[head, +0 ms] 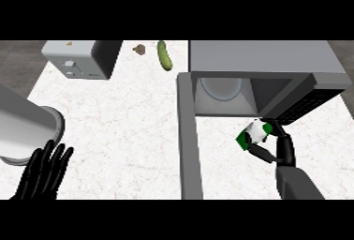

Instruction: Pick up the milk, place it into the microwave and close the microwave

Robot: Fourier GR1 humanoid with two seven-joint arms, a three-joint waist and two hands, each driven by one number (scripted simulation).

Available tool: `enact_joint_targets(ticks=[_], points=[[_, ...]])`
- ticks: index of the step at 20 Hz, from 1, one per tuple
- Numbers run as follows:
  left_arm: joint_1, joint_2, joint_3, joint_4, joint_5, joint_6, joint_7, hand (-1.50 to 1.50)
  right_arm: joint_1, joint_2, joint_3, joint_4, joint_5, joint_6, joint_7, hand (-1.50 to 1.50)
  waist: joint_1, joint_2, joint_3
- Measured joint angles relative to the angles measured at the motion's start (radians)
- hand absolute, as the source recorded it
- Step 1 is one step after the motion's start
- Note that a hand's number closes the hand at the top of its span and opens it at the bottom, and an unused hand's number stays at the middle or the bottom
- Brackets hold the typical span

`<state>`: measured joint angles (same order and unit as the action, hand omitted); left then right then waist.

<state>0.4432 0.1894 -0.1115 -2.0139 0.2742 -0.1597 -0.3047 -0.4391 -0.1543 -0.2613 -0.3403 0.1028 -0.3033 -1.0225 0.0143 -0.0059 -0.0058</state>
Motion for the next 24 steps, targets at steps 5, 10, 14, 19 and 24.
enact_joint_targets(ticks=[5, 10, 14, 19, 24], points=[[-0.005, 0.001, 0.032, 0.028, 0.016, -0.023, -0.008, -1.50, 0.010, 0.033, 0.007, -0.040, -0.020, 0.045, -0.026, 1.50, -0.005, 0.000, 0.000], [0.020, 0.015, 0.075, 0.049, 0.048, -0.069, -0.034, -1.50, 0.028, 0.067, 0.034, -0.106, -0.034, 0.096, -0.025, 1.50, -0.008, 0.001, 0.002], [0.015, 0.008, 0.086, 0.083, 0.042, -0.089, -0.050, -1.50, 0.065, 0.109, 0.077, -0.201, -0.039, 0.111, -0.008, 1.50, -0.012, 0.001, 0.002], [0.010, 0.003, 0.113, 0.070, 0.060, -0.097, -0.020, -1.50, 0.146, 0.140, 0.208, -0.402, -0.082, 0.060, 0.079, 1.50, -0.014, 0.002, 0.004], [0.000, -0.004, 0.126, 0.078, 0.053, -0.103, -0.006, -1.50, 0.141, 0.144, 0.285, -0.540, -0.081, -0.069, 0.215, 1.50, -0.012, 0.003, 0.005]])
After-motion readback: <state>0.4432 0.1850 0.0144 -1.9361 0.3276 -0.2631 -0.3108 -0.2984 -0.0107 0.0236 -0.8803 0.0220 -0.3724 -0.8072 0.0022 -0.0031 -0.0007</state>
